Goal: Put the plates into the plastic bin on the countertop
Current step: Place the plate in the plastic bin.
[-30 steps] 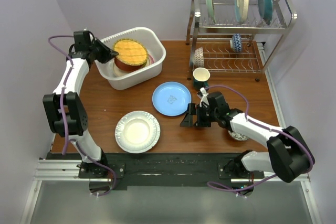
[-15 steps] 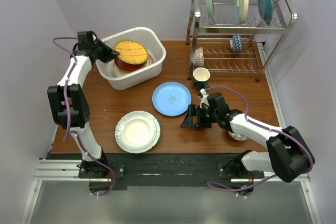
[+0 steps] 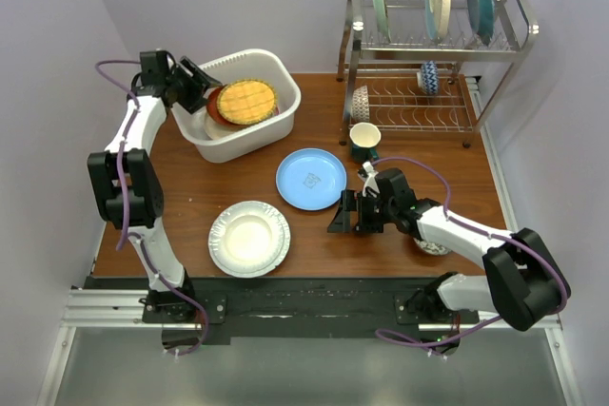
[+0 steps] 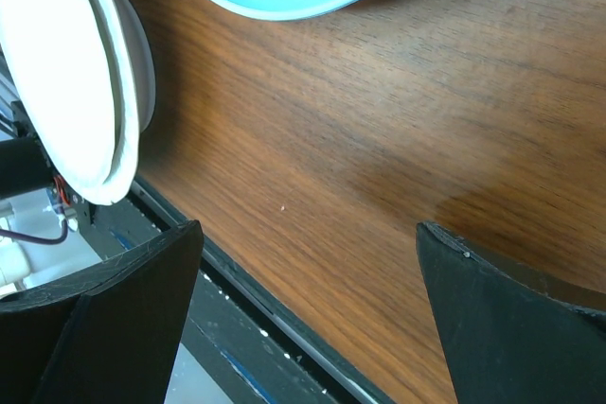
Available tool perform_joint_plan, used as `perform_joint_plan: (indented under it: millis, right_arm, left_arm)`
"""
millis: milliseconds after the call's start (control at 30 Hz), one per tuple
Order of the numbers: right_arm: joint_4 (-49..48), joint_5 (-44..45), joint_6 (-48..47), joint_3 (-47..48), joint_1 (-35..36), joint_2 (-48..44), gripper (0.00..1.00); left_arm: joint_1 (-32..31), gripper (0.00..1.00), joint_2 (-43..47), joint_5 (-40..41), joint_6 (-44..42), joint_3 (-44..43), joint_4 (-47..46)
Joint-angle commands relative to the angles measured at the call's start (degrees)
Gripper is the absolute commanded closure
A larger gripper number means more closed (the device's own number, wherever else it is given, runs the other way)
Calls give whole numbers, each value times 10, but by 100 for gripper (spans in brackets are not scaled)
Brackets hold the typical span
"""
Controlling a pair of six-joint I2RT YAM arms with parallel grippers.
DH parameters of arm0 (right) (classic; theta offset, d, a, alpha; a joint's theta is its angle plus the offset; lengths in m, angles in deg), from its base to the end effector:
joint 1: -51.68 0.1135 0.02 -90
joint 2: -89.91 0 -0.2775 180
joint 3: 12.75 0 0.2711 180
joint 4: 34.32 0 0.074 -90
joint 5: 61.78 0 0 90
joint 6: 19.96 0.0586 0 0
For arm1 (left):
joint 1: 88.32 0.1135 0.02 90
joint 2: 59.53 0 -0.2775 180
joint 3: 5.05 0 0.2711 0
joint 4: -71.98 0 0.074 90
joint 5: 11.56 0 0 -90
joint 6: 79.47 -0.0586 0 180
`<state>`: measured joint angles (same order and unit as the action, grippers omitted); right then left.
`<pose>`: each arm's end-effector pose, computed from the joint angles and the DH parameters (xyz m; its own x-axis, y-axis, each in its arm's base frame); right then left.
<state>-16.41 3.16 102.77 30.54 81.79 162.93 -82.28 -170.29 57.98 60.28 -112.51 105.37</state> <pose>0.2125 0.1519 0.1506 -0.9169 0.0344 -0.3976 -0.2444 0.7392 0.6276 0.4918 0.0314 0.2804 -0.5214 -0.7742 -0.3587 -0.3371 0.5731 -0.7470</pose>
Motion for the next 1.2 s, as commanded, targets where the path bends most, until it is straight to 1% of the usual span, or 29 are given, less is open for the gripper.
perform_joint_plan:
  millis: [0, 200, 333, 533, 633, 667, 733, 800, 1167]
  right_arm:
    - [-13, 1, -8, -2, 0, 4, 1]
    - [-13, 3, -7, -2, 1, 4, 1]
    - [-13, 3, -7, -1, 0, 7, 1]
    - [-15, 2, -4, 3, 0, 13, 1]
    - [-14, 2, -3, 4, 1, 13, 1]
    - [-14, 2, -3, 3, 0, 13, 1]
    - [-14, 3, -3, 3, 1, 13, 1]
    - [-13, 3, -3, 3, 0, 11, 1]
    - [-10, 7, -1, 1, 1, 7, 1]
  left_arm:
    - [6, 29, 37, -5, -18, -27, -10]
    - [5, 28, 73, -29, -19, -42, -21]
    - [-3, 28, 114, -46, -31, -25, -21]
    - [-39, 26, 197, -44, -82, 45, -8]
    - [-60, 25, 230, -29, -115, 74, 15]
    - [-76, 24, 237, -11, -135, 81, 25]
    - [-98, 23, 256, 5, -150, 92, 44]
    - [-109, 21, 275, 11, -159, 123, 41]
    - [-164, 22, 318, -12, -187, 268, 34]
